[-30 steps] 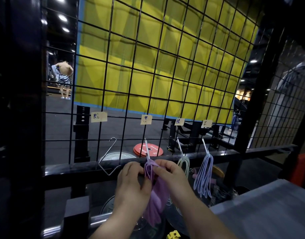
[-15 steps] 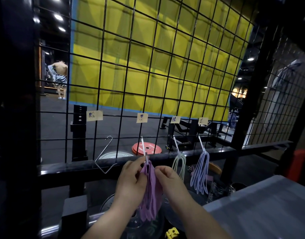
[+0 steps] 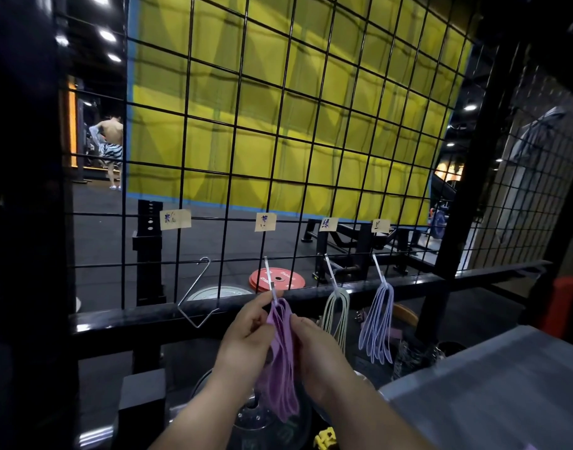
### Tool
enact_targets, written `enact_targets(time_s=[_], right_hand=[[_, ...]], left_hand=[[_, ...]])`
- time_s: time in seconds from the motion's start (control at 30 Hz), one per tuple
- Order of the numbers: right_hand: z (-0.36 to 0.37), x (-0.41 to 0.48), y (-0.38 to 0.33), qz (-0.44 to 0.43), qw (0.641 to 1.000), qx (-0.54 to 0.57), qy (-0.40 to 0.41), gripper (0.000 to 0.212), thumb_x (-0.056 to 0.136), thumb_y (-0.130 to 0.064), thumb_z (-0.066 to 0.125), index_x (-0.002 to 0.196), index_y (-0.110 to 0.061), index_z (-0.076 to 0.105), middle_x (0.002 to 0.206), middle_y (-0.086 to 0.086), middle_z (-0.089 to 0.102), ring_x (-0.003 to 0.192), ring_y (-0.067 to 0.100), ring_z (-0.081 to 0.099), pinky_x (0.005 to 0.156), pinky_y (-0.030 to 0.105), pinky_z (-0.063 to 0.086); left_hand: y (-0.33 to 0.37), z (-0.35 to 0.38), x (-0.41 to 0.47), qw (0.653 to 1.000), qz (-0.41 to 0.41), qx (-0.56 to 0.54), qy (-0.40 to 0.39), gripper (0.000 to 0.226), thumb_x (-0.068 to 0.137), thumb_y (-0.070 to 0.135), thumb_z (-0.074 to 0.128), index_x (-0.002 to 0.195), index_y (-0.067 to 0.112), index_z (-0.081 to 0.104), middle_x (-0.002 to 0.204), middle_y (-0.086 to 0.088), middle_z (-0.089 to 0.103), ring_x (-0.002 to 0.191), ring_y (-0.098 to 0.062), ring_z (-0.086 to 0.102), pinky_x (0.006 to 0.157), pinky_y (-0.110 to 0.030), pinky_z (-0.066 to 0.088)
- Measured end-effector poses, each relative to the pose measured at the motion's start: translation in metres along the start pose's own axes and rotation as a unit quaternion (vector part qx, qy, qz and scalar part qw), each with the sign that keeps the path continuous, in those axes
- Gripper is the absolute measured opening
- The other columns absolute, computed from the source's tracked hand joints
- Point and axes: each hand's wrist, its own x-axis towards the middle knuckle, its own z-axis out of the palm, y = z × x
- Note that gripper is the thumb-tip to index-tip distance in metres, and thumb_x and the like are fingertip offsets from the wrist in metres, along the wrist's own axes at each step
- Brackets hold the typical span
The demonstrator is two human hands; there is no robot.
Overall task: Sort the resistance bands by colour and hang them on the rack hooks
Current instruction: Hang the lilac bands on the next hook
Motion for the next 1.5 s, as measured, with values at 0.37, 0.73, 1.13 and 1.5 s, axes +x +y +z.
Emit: enact_targets(time_s=[0.37, 0.73, 1.13, 1.5], right_hand=[[0.003, 0.005, -0.001, -0.014, 0.999, 0.041, 0.001, 0.029, 0.098, -0.024, 0.048, 0.096, -0.004, 0.069, 0.098, 0.022, 0.070, 0.090, 0.035, 0.067, 0.094, 0.049, 0.050], [0.005, 0.003, -0.004, -0.042, 0.992, -0.119, 0.015, 0.033, 0.089, -0.047, 0.055, 0.100, -0.017, 0.062, 0.090, 0.005, 0.069, 0.085, 0.022, 0.064, 0.082, 0.039, 0.047], [-0.001, -0.013, -0.002, -0.107, 0.942, -0.319, 0.006, 0.040, 0.103, -0.045, 0.029, 0.104, -0.012, 0.052, 0.084, 0.002, 0.050, 0.071, 0.011, 0.046, 0.063, 0.027, 0.035], [-0.008, -0.010, 0.010, -0.055, 0.969, -0.237, -0.038, 0.032, 0.097, -0.052, 0.045, 0.105, -0.026, 0.062, 0.102, 0.001, 0.070, 0.097, 0.019, 0.067, 0.091, 0.040, 0.052]], left_hand=[[0.003, 0.004, 0.004, 0.997, 0.040, -0.045, 0.044, 0.037, 0.091, 0.006, 0.058, 0.085, 0.040, 0.073, 0.099, -0.011, 0.062, 0.072, -0.013, 0.056, 0.068, -0.028, 0.044], [-0.001, 0.006, 0.008, 0.994, 0.048, -0.060, 0.072, 0.033, 0.080, 0.005, 0.056, 0.090, 0.031, 0.074, 0.112, -0.010, 0.061, 0.095, -0.031, 0.061, 0.090, -0.045, 0.052], [-0.004, 0.009, 0.012, 0.991, 0.028, -0.088, 0.097, 0.017, 0.075, 0.015, 0.062, 0.085, 0.024, 0.073, 0.107, -0.015, 0.064, 0.100, -0.038, 0.060, 0.092, -0.052, 0.048], [-0.002, 0.014, 0.007, 0.993, 0.038, -0.005, 0.112, 0.010, 0.086, 0.015, 0.068, 0.076, 0.019, 0.066, 0.073, -0.008, 0.065, 0.070, -0.023, 0.057, 0.070, -0.042, 0.049]])
